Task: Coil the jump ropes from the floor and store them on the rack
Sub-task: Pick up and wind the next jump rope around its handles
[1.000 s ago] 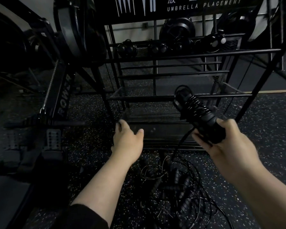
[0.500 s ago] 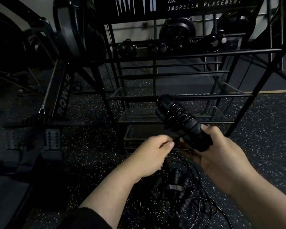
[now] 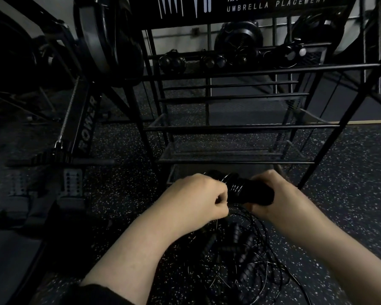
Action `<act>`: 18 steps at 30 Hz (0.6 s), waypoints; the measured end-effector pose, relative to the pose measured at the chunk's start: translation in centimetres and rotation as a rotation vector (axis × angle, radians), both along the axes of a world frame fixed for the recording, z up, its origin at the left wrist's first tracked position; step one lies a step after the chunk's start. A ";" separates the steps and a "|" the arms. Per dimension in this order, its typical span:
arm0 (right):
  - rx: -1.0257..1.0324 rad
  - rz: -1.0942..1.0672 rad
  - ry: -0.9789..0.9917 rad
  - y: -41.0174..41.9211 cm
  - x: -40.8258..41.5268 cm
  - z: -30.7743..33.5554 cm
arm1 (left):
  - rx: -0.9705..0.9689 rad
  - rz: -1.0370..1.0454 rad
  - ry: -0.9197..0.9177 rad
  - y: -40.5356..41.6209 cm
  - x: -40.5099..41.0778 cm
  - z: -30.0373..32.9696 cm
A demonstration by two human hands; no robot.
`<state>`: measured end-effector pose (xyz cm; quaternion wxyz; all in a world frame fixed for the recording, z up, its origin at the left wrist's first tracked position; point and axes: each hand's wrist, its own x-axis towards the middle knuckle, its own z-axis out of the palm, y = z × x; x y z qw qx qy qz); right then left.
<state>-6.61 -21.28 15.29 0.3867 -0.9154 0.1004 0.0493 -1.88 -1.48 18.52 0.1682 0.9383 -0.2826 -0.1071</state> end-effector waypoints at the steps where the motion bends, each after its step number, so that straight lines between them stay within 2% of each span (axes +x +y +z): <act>1: -0.009 0.018 0.006 -0.1 -0.1 0.2 | -0.013 -0.018 0.000 0.4 0.1 0.3; 6: -0.004 0.142 0.019 -0.5 -0.5 0.8 | -0.094 -0.105 0.048 1.9 0.7 1.5; 11: 0.089 0.304 0.039 -0.5 -0.7 1.2 | -0.280 -0.089 0.127 2.9 1.0 2.0; 18: 0.331 0.427 0.073 -0.6 -1.1 1.9 | -0.446 -0.054 0.274 3.4 1.4 2.1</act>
